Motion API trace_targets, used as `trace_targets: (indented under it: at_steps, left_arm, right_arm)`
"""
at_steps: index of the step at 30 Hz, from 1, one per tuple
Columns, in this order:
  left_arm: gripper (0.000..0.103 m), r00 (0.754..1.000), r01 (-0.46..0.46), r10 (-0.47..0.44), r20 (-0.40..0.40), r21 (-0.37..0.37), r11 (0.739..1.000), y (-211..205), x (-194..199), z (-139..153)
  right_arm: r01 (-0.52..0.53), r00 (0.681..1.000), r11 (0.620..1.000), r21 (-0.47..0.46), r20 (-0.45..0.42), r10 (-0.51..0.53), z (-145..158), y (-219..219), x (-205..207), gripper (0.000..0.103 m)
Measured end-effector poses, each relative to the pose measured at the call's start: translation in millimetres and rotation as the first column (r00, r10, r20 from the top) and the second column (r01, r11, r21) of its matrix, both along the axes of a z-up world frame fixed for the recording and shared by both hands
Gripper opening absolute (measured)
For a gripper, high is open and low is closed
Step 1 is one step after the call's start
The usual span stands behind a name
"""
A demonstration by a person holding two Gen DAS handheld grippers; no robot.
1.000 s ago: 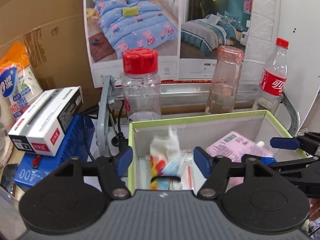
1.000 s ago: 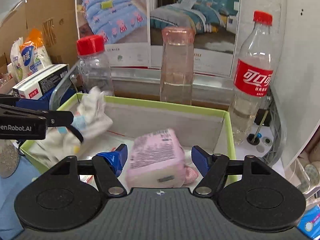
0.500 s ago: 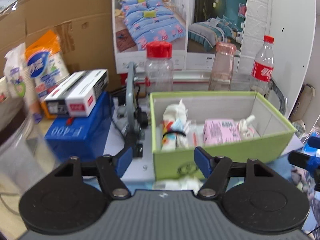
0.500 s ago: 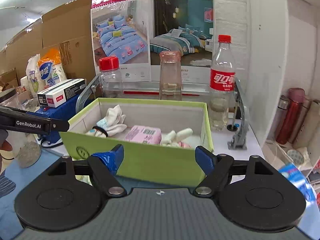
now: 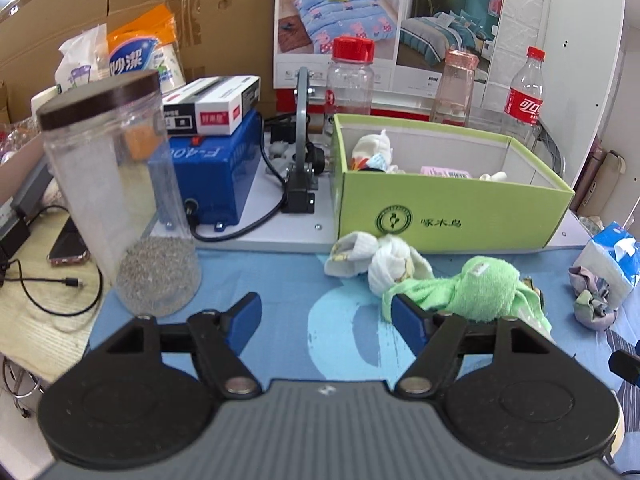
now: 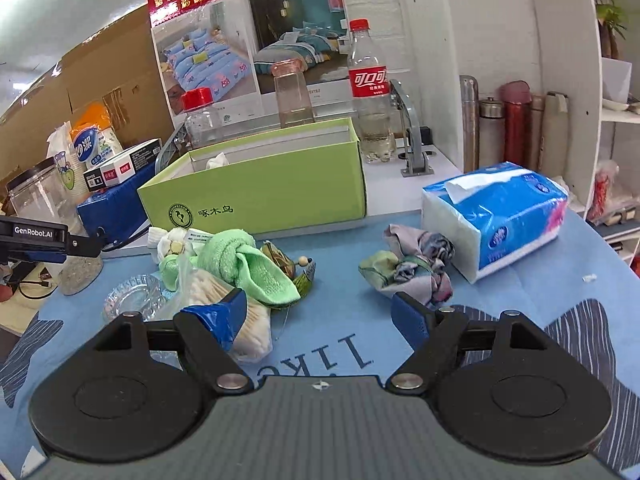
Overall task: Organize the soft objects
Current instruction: 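Withdraw both grippers from the box back over the table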
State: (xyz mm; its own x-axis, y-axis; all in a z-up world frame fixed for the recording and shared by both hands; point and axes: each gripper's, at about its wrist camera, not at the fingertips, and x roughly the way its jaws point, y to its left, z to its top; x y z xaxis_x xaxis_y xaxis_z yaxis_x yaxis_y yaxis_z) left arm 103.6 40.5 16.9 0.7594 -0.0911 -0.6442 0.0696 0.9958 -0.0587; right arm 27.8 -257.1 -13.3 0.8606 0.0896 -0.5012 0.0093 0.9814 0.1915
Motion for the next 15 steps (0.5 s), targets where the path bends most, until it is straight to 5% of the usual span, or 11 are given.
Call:
trace_targets:
  at_steps: [9, 15]
  left_arm:
    - [0.077, 0.991, -0.080, 0.077, -0.110, -0.029, 0.996, 23, -9, -36]
    - [0.079, 0.996, -0.037, 0.036, -0.077, -0.004, 0.999, 6, 8, -22]
  right_arm:
    - [0.049, 0.999, 0.998, 0.029, -0.008, -0.049, -14, -6, -8, 0.066]
    - [0.050, 0.999, 0.998, 0.039, -0.019, -0.049, -19, -13, -1, 0.066]
